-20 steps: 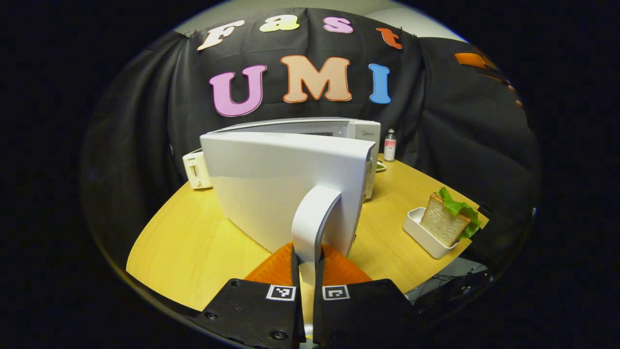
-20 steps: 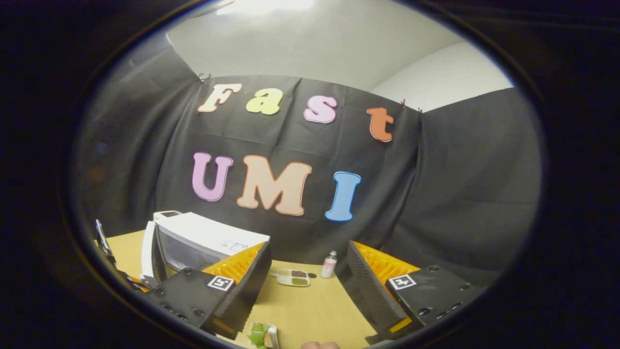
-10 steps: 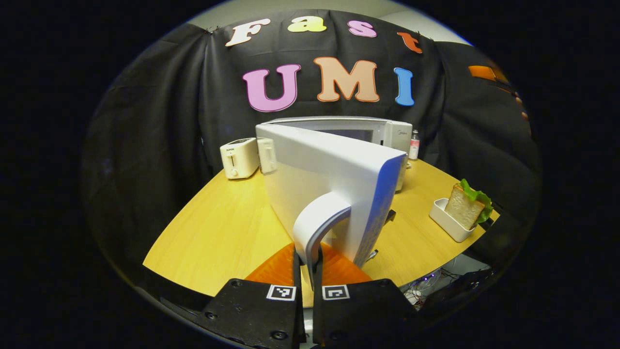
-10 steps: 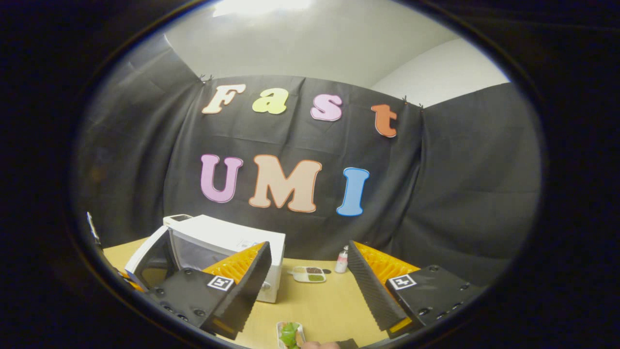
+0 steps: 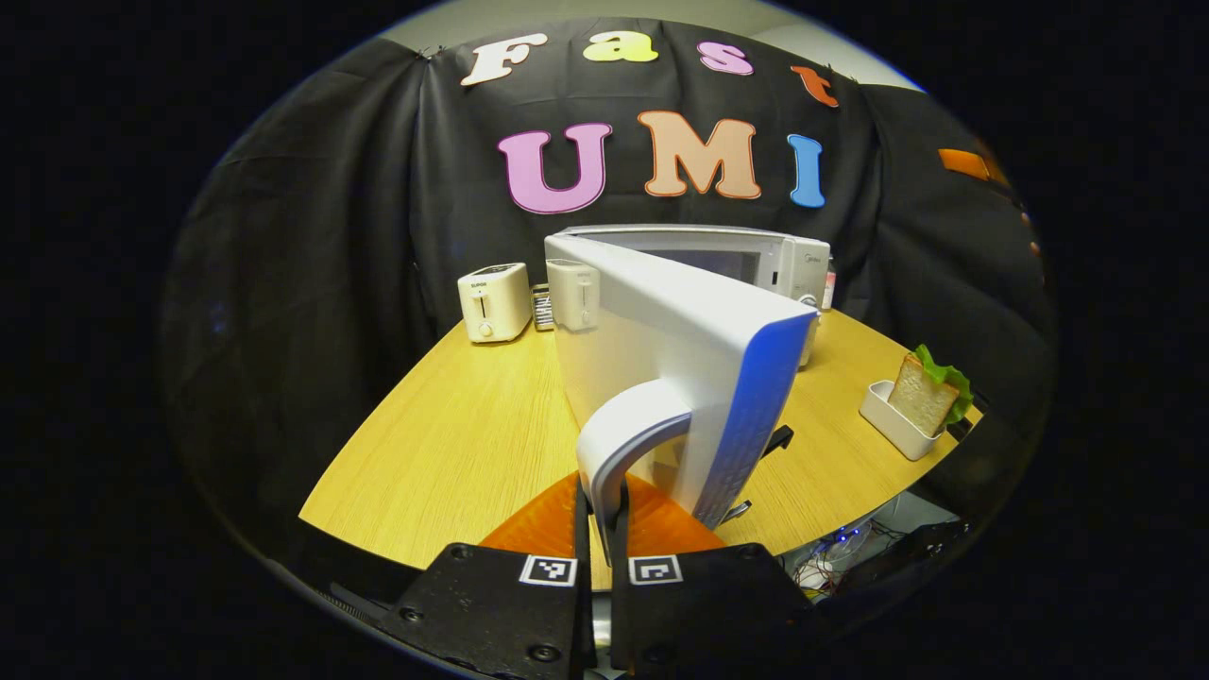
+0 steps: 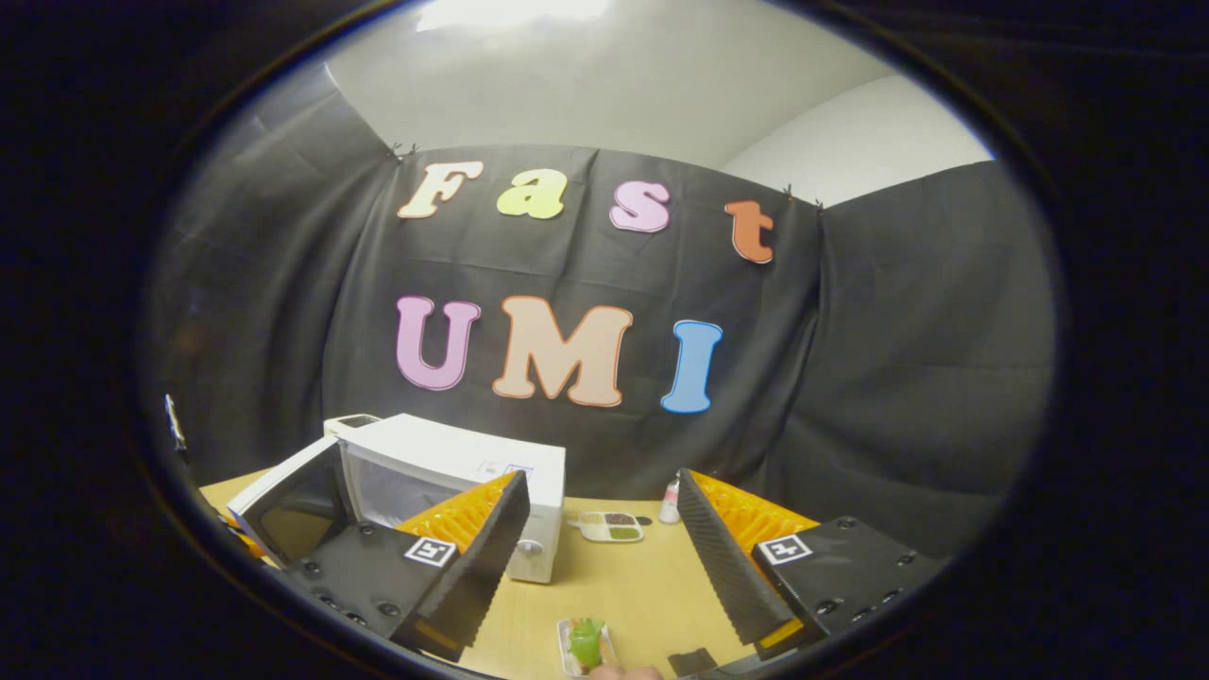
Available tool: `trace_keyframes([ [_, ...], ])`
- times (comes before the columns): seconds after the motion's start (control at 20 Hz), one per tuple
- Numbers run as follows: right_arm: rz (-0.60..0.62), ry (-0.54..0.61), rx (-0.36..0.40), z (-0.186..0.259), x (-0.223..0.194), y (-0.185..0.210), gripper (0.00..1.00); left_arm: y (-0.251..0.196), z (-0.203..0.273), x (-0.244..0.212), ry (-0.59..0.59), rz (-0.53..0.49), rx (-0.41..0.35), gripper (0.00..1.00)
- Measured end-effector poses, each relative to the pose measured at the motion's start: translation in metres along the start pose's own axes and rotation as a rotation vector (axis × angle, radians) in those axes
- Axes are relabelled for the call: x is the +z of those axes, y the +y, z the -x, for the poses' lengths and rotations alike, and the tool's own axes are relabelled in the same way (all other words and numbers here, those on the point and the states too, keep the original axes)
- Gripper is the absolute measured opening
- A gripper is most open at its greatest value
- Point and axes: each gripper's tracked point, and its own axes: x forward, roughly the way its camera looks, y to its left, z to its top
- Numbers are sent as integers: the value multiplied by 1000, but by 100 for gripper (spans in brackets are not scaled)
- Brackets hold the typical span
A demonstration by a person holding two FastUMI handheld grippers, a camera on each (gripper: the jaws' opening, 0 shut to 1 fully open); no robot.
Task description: Open the microwave oven with the left hand, put the food in, and close the microwave oven.
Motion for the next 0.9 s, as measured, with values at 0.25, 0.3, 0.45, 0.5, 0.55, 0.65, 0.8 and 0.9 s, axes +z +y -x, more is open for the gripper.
trace_keyframes([
  [0.25, -22, 26, -7, 0, -9, 3, 97, 18, 17, 26, -83, -22, 46, 47],
  [0.3, -22, 31, -6, -1, -12, 3, 97, 23, 22, 30, -86, -35, 59, 56],
  [0.45, -28, 46, -4, -4, -19, 4, 97, 28, 40, 33, -72, -17, 69, 85],
  [0.5, -28, 46, -4, -5, -20, 4, 97, 29, 47, 35, -81, -10, 75, 87],
  [0.55, -28, 48, -4, -5, -22, 4, 97, 32, 55, 37, -87, -13, 85, 87],
  [0.65, -27, 55, 3, -5, -26, 6, 97, 34, 67, 32, -83, -23, 88, 87],
  [0.8, -18, 64, 20, -8, -30, 11, 97, 27, 83, 39, -89, -10, 66, 87],
  [0.9, 1, 59, 28, -7, -30, 12, 97, 15, 98, 49, -104, 19, 20, 87],
])
